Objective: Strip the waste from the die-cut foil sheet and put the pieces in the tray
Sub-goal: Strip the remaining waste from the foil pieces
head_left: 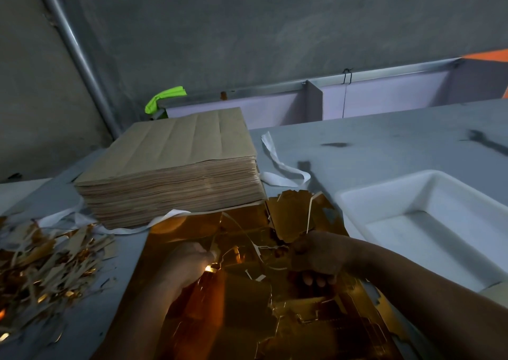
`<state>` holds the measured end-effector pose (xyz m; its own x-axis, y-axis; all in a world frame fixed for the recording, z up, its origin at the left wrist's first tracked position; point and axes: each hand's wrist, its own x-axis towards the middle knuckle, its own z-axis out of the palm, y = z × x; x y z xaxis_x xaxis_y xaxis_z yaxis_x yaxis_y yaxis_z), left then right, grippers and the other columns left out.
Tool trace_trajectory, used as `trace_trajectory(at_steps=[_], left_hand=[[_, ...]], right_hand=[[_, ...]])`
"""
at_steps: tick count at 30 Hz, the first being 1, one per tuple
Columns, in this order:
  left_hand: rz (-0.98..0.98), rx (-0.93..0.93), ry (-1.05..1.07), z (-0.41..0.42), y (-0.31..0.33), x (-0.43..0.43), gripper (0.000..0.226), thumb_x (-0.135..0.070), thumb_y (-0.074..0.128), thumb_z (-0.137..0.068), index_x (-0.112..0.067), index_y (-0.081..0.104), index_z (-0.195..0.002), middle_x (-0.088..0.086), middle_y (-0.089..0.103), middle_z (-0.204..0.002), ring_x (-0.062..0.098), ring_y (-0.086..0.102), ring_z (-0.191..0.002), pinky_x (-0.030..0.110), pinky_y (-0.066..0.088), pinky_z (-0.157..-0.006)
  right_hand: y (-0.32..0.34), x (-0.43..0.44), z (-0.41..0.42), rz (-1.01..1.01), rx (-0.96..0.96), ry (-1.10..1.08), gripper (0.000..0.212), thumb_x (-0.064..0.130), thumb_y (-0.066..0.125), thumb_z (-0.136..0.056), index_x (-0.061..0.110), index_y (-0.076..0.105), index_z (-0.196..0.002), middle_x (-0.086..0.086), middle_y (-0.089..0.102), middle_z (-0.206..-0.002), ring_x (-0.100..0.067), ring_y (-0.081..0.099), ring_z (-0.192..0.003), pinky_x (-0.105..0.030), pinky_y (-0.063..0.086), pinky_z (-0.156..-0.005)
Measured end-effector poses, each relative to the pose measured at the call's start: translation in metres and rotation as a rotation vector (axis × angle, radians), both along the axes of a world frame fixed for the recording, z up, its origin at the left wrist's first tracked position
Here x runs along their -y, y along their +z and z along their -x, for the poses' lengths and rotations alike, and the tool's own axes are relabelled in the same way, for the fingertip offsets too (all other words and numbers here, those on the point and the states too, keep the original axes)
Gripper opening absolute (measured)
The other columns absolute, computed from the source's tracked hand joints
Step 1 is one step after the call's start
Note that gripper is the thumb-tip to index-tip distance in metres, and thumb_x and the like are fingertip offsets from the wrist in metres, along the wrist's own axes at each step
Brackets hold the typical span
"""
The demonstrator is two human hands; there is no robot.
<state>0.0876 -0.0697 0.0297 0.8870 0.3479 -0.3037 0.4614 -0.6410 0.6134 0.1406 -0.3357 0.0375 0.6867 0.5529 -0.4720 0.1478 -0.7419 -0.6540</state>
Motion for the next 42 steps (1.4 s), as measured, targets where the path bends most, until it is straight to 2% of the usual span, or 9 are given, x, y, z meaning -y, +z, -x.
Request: trace_trajectory(at_steps=[4, 11, 17, 21, 25, 29, 34, 38, 42], left_hand=[[0.030, 0.090, 0.012, -0.001, 0.004, 0.003, 0.022, -0.036, 0.043, -0.102, -0.019, 0.056, -0.104, 0.005, 0.058, -0.100, 0.017, 0.055, -0.089, 0.031, 0.041, -0.071], [0.090, 0.228, 0.064, -0.002, 0.003, 0.007, 0.027, -0.041, 0.038, -0.103, -0.018, 0.052, -0.100, 0.007, 0.054, -0.086, 0.020, 0.052, -0.074, 0.031, 0.041, -0.064], [0.091, 0.321, 0.102, -0.011, 0.005, 0.012, 0.028, -0.042, 0.040, -0.102, -0.019, 0.054, -0.095, 0.004, 0.053, -0.080, 0.017, 0.050, -0.069, 0.030, 0.038, -0.060], [0.068, 0.367, 0.126, -0.019, 0.008, 0.020, 0.028, -0.041, 0.041, -0.102, -0.018, 0.054, -0.093, 0.003, 0.052, -0.077, 0.016, 0.049, -0.066, 0.029, 0.036, -0.057], [0.029, 0.411, 0.104, -0.031, 0.012, 0.030, 0.027, -0.039, 0.042, -0.103, -0.018, 0.050, -0.086, 0.000, 0.047, -0.071, 0.012, 0.044, -0.060, 0.027, 0.032, -0.053], [-0.016, 0.432, 0.097, -0.042, 0.016, 0.038, 0.027, -0.039, 0.042, -0.103, -0.019, 0.048, -0.085, 0.000, 0.048, -0.072, 0.011, 0.044, -0.059, 0.026, 0.031, -0.051], [-0.026, 0.404, 0.044, -0.049, 0.016, 0.046, 0.027, -0.043, 0.041, -0.102, -0.022, 0.048, -0.088, 0.000, 0.051, -0.075, 0.012, 0.047, -0.062, 0.026, 0.032, -0.053], [0.030, 0.361, 0.009, -0.049, 0.011, 0.038, 0.032, -0.050, 0.037, -0.101, -0.027, 0.050, -0.084, 0.000, 0.054, -0.083, 0.011, 0.049, -0.070, 0.026, 0.037, -0.059], [0.131, 0.305, -0.004, -0.043, -0.003, 0.028, 0.038, -0.052, 0.037, -0.101, -0.024, 0.055, -0.083, -0.001, 0.051, -0.080, 0.013, 0.047, -0.069, 0.027, 0.037, -0.063]], right_hand=[[0.006, 0.001, 0.004, -0.017, 0.022, -0.022, 0.030, 0.032, 0.049, -0.101, 0.007, 0.065, -0.109, 0.004, 0.061, -0.069, -0.004, 0.053, -0.048, -0.014, 0.042, -0.045], [0.014, 0.001, 0.009, -0.117, 0.054, -0.072, 0.017, 0.028, 0.049, -0.102, 0.023, 0.062, -0.093, 0.006, 0.061, -0.065, -0.004, 0.052, -0.048, -0.015, 0.041, -0.047], [0.017, 0.000, 0.011, -0.252, 0.065, -0.179, 0.016, 0.030, 0.051, -0.101, 0.019, 0.063, -0.103, 0.004, 0.063, -0.065, -0.005, 0.052, -0.047, -0.018, 0.040, -0.044], [0.020, 0.000, 0.013, -0.390, 0.087, -0.262, 0.021, 0.040, 0.049, -0.101, 0.023, 0.061, -0.101, 0.004, 0.065, -0.064, -0.007, 0.054, -0.048, -0.020, 0.042, -0.046], [0.024, 0.001, 0.015, -0.482, 0.051, -0.259, 0.040, 0.057, 0.048, -0.095, 0.019, 0.060, -0.098, 0.002, 0.070, -0.071, -0.010, 0.056, -0.052, -0.022, 0.043, -0.051], [0.025, 0.001, 0.019, -0.430, 0.014, -0.194, 0.044, 0.063, 0.055, -0.089, 0.020, 0.062, -0.089, 0.000, 0.066, -0.076, -0.014, 0.055, -0.058, -0.027, 0.044, -0.058], [0.024, 0.000, 0.016, -0.266, 0.028, -0.195, 0.025, 0.038, 0.058, -0.097, 0.013, 0.065, -0.099, -0.024, 0.069, -0.098, -0.016, 0.056, -0.062, -0.027, 0.046, -0.061], [0.023, -0.001, 0.013, -0.236, 0.043, -0.224, 0.011, 0.033, 0.057, -0.099, 0.024, 0.060, -0.094, -0.007, 0.063, -0.085, -0.011, 0.056, -0.057, -0.021, 0.046, -0.055], [0.022, -0.003, 0.012, -0.213, 0.050, -0.224, 0.016, 0.034, 0.056, -0.099, 0.019, 0.061, -0.104, -0.004, 0.060, -0.079, -0.010, 0.055, -0.055, -0.021, 0.044, -0.053]])
